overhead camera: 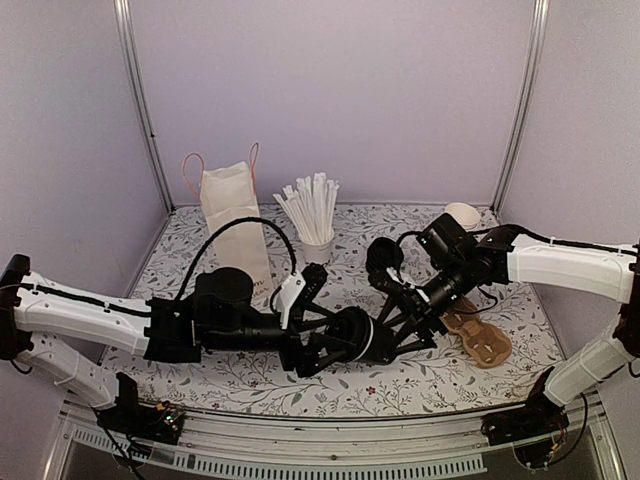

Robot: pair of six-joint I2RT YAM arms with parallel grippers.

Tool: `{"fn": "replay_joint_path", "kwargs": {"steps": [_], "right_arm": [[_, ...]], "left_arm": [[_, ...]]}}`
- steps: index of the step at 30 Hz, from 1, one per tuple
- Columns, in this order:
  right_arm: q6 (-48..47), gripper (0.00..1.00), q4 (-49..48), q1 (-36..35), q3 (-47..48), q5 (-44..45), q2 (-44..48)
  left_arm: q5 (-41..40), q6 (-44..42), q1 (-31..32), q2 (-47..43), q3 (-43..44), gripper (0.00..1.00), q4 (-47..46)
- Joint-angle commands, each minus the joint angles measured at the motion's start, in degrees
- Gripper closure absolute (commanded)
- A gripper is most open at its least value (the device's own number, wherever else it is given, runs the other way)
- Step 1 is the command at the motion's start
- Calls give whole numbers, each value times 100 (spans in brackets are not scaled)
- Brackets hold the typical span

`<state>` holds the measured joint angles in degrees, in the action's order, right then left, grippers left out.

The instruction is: Pack the takeout coffee

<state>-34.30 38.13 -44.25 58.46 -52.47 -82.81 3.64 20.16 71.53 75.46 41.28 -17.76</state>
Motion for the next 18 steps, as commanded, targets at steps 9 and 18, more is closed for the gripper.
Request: {"fn": "replay_joint_path", "kwargs": {"steps": [9,18], "right_arm": [[111,12,-46,-40,-2,-9,-66],[-196,1,221,123,-132,311,689]], "left_arm": [[-222,-5,10,-50,299,23,910],[-346,-96,-51,94,777,23,2832]]}}
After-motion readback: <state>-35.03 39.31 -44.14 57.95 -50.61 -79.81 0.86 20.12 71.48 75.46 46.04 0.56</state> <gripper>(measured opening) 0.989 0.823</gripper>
